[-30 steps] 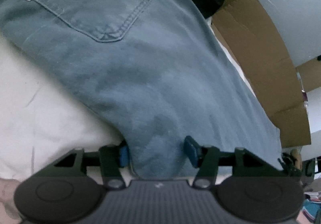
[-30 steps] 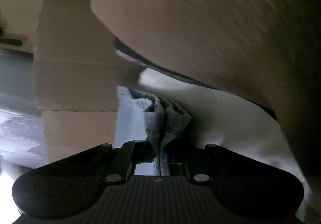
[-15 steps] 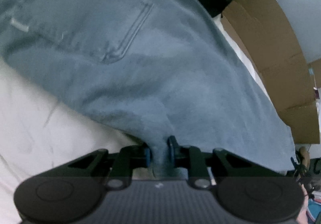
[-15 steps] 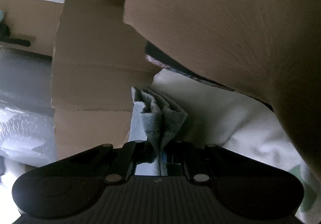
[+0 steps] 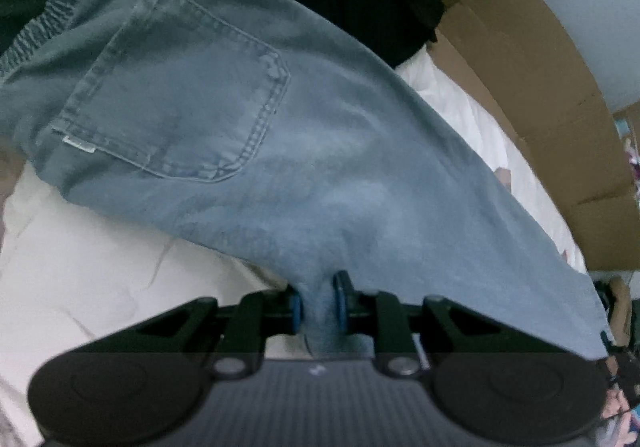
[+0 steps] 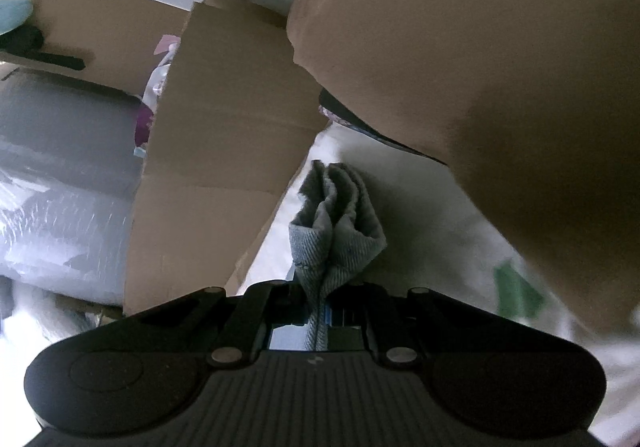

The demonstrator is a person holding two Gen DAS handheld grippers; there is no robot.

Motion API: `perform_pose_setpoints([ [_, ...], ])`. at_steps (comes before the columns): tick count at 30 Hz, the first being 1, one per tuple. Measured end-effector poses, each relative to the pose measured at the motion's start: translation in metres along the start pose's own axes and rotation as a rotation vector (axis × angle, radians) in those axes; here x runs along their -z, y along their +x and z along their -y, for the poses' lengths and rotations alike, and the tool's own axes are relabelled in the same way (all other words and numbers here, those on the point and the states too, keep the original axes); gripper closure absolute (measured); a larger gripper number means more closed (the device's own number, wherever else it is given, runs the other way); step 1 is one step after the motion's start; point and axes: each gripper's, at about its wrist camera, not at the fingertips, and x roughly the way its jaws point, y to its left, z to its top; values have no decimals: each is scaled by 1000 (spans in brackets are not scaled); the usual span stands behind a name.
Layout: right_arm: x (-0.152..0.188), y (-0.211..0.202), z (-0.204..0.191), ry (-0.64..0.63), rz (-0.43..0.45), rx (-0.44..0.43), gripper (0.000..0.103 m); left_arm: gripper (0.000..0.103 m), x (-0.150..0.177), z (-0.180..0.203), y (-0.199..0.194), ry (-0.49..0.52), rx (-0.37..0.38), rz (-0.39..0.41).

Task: Fold clothes
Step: 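Grasp the pants below the back pocket with the left tool while the right tool holds the hem up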

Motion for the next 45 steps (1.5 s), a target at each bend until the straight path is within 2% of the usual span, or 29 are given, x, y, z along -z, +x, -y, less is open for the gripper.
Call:
perform_pose_setpoints([
  [5, 12, -42, 11, -21, -20, 28, 97, 86, -3, 8, 2, 36, -39, -26],
  [10, 21, -61, 9, -5, -19, 38, 97, 86, -5, 11, -1, 66, -77, -45],
  [14, 36, -102, 42, -1, -17, 27, 97, 86, -8, 18, 2, 86, -109, -52],
  [23, 61, -161, 80, -9, -9, 58, 97, 86, -5, 26, 3, 134, -142, -82],
  [32, 85, -192, 99, -20, 3, 106, 97, 86, -7, 23, 17, 178, -150, -99],
  [38, 96, -225, 113, -34, 14, 137, 97, 86, -7, 21, 10, 208, -149, -110],
  [45, 100, -232, 126, -38, 20, 167, 97, 85, -10, 15, 13, 236, -153, -129],
])
